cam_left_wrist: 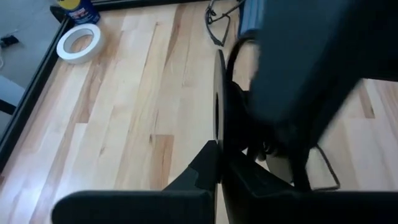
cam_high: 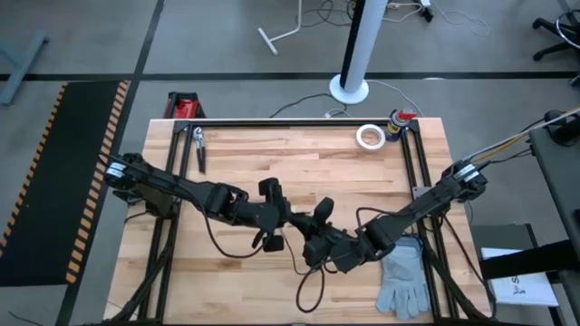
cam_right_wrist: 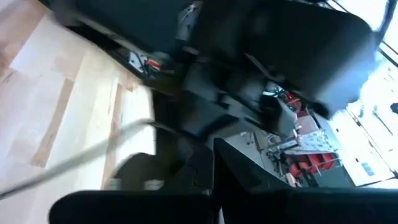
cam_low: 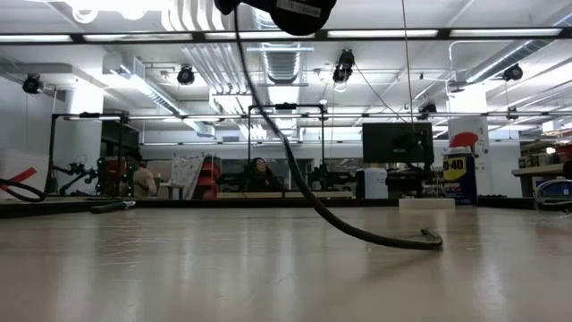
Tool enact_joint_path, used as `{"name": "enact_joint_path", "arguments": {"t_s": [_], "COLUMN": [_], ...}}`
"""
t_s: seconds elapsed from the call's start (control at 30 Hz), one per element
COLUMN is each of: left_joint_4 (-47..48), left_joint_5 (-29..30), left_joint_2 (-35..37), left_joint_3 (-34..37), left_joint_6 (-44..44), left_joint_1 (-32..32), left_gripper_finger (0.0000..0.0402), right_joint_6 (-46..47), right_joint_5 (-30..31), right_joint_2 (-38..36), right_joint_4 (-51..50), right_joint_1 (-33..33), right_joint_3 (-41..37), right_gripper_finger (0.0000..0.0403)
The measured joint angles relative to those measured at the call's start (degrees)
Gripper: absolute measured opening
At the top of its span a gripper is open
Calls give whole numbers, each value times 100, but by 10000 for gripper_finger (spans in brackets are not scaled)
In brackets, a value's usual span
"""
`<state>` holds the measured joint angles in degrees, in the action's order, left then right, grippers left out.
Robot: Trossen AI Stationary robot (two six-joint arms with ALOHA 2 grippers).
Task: Coil cords
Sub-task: Uncoil the black wire from the spool
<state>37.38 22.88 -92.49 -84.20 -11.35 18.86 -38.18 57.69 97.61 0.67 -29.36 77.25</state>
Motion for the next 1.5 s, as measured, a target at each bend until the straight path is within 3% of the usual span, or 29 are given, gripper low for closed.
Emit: {"name": "enact_joint_path", "arguments": {"t_s": [0.47,0.77,1.1,1.5], "left_joint_4": [256,417,668,1015], "left_joint_5": [10,167,440,690], "left_joint_2": [50,191,201,339], "left_joint_3": [0,-7,-6,-4], "left_joint_6": [-12,51,135,294], "left_joint_1": [90,124,124,161], "left_gripper_finger": [0,0,0,0], "right_joint_6": [114,1321,1375,1970], "right_joint_5": [282,348,733,837], "right_joint_2": [-86,-169,-186,-186], "right_joint_4": [-202,-1390,-1328,-2110], "right_joint_1": [-140,-407,-597,-663], "right_joint_3": [0,0,0,0], "right_gripper_finger": [0,0,0,0]}}
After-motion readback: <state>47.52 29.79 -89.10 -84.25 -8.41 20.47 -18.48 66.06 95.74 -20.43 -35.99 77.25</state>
